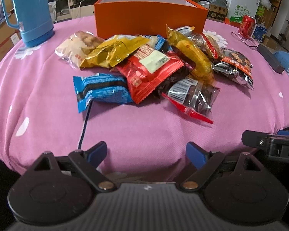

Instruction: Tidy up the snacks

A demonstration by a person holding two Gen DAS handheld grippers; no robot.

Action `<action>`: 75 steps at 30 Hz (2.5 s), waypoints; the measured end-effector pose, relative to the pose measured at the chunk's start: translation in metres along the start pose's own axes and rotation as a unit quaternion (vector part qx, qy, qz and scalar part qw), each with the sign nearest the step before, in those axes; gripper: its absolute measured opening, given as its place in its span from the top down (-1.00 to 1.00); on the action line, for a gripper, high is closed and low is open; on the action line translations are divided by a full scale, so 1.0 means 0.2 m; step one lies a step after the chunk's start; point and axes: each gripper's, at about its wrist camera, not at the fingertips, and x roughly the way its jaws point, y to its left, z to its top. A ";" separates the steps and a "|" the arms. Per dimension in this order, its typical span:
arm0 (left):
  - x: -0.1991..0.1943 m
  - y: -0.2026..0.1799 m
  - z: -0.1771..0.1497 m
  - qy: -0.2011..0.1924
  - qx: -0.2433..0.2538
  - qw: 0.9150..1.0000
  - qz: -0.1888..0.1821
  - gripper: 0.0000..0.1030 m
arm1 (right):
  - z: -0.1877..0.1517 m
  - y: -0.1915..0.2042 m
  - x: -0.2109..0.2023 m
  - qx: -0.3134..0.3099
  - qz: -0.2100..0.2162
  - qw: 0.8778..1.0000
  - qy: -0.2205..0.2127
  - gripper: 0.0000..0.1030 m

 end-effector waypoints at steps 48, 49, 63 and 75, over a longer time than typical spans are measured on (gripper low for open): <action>0.21 0.25 0.62 -0.094 -0.048 0.994 0.029 -0.74 | 0.51 0.07 0.22 -0.108 0.013 0.985 -0.133 -0.82; 0.25 0.24 0.64 -0.094 -0.046 0.994 0.031 -0.74 | 0.53 0.09 0.25 -0.128 0.001 0.983 -0.132 -0.82; 0.46 0.42 0.60 -0.048 -0.019 0.986 0.160 -0.74 | 0.62 -0.32 0.57 -0.048 -0.084 0.990 -0.098 -0.82; 0.08 0.41 0.24 -0.092 -0.016 0.991 0.095 -0.74 | 0.53 -0.37 0.34 0.014 -0.016 0.983 -0.181 -0.82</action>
